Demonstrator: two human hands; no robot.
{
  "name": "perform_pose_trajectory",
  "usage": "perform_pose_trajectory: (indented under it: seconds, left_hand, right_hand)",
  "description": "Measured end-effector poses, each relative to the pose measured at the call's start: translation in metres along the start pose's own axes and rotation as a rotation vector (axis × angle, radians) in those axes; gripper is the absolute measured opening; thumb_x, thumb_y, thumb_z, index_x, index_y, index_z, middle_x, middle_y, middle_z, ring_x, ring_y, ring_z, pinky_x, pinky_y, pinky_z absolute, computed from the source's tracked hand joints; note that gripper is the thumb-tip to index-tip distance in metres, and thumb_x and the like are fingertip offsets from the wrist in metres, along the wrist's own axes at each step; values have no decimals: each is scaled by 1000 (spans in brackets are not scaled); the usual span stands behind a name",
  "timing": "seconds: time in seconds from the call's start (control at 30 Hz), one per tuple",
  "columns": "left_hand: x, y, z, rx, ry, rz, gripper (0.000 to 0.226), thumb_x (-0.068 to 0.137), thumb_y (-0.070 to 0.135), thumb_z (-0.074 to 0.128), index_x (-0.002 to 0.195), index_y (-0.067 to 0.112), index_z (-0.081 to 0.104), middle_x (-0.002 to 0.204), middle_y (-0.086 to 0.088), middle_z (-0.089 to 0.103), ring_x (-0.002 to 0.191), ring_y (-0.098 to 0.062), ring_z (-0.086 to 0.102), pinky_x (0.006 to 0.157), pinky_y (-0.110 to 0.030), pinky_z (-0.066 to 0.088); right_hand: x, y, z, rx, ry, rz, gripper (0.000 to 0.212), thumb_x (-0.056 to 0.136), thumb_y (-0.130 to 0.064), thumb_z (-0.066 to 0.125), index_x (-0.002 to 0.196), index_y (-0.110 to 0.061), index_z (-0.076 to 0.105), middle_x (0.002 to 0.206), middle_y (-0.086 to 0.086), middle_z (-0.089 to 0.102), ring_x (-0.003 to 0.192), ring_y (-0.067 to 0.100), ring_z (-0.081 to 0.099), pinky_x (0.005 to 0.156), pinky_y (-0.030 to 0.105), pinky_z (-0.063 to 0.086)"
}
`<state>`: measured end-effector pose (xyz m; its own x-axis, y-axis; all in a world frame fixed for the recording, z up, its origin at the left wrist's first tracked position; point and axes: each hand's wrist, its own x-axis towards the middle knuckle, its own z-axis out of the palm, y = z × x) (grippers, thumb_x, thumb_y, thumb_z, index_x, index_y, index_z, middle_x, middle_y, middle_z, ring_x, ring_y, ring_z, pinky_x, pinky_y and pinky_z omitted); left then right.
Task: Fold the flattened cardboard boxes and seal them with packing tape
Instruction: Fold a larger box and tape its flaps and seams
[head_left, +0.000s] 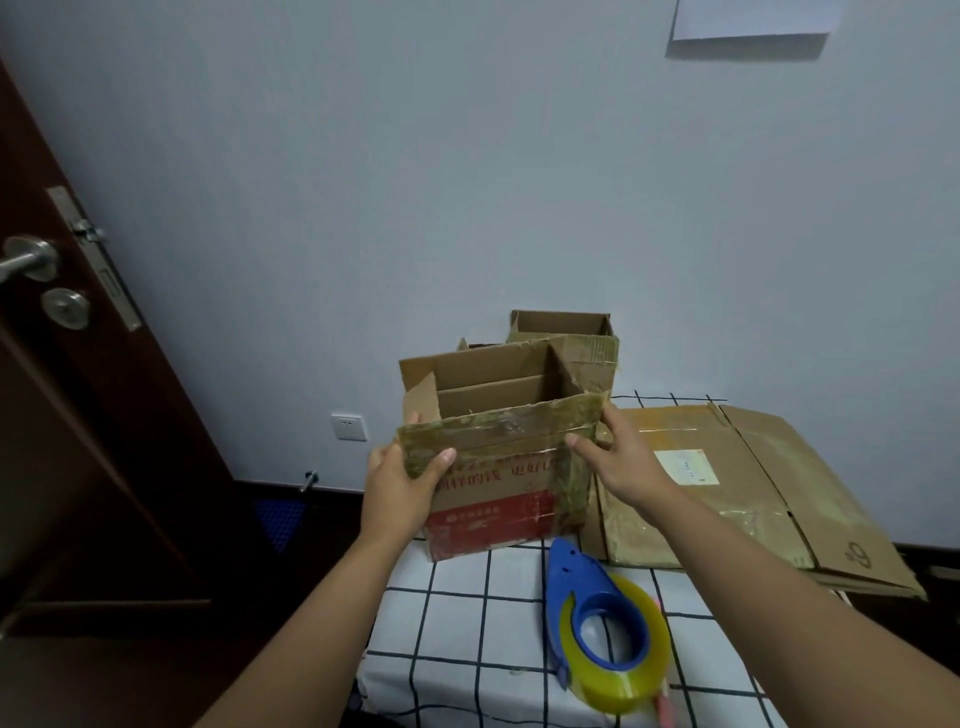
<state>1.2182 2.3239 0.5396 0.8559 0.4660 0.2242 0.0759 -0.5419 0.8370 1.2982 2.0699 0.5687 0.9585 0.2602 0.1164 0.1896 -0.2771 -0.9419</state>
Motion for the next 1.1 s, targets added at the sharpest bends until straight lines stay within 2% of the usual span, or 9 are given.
perform_pose_trajectory:
  seconds: [0.1, 0.27, 0.4, 0.57, 0.73, 0.83, 0.9, 0.97, 1.1]
  left_hand:
    - [5, -4, 1, 26, -23, 6, 65, 85, 59, 62, 143, 35, 45, 118, 1, 47, 103, -11, 52, 88, -26, 42]
    - [12, -9, 0, 107, -72, -21, 60, 77, 74, 52, 115, 30, 65, 117, 1, 49, 96, -7, 51, 80, -28, 45]
    - [11, -7, 0, 117, -72, -2, 52, 82, 70, 53, 116, 31, 64, 118, 2, 46, 94, -7, 51, 79, -28, 46]
    - [8, -6, 0, 144, -71, -14, 70, 81, 79, 36, 124, 28, 58, 121, 3, 44, 98, -10, 53, 81, -31, 50]
    - [2, -2, -1, 114, 43, 12, 57, 90, 72, 34, 122, 29, 54, 117, 5, 48, 94, -9, 55, 78, -35, 53]
    - [-4, 2, -1, 100, 135, -1, 46, 97, 60, 34, 110, 22, 57, 112, 2, 53, 89, -9, 56, 67, -27, 46]
    - [-4, 2, 1, 118, 152, -10, 43, 99, 54, 35, 114, 20, 58, 113, 1, 54, 89, -11, 57, 63, -24, 43]
    - [-2, 2, 5, 137, 154, -19, 42, 99, 53, 37, 120, 22, 56, 116, 1, 54, 92, -13, 59, 66, -29, 48]
    - [8, 3, 7, 93, 134, -96, 46, 96, 51, 45, 137, 32, 37, 123, -2, 55, 95, -16, 61, 77, -43, 57]
  right_hand:
    - [3, 1, 0, -22, 1, -7, 38, 96, -26, 63, 133, -29, 52, 122, -17, 61, 115, 9, 58, 99, 40, 52]
    - [12, -1, -2, -63, -1, 21, 35, 97, -37, 59, 130, -28, 56, 120, -17, 61, 117, 12, 55, 93, 33, 49]
    - [18, 2, -2, -143, -4, 58, 38, 95, -48, 57, 127, -29, 57, 126, -9, 61, 118, 15, 56, 100, 43, 49]
    - [21, 5, 0, -153, 15, 55, 41, 96, -52, 50, 127, -27, 57, 128, -9, 59, 120, 14, 53, 103, 43, 46]
    - [28, -3, 5, -93, 77, 89, 35, 98, -50, 49, 122, -25, 55, 116, -8, 62, 108, 17, 60, 96, 48, 51]
    - [33, -6, 10, -140, 119, 75, 42, 99, -46, 51, 131, -20, 48, 125, -5, 56, 111, 19, 56, 97, 44, 49]
    - [33, -5, 14, -168, 149, 77, 45, 100, -40, 52, 137, -17, 43, 127, -4, 54, 108, 16, 53, 92, 36, 46]
    - [33, -1, 15, -194, 177, 77, 50, 100, -36, 53, 144, -18, 37, 134, 0, 53, 107, 17, 52, 90, 36, 46]
    - [36, 3, 16, -279, 178, 62, 62, 100, -34, 54, 154, -31, 24, 151, 2, 44, 133, 26, 47, 105, 46, 45]
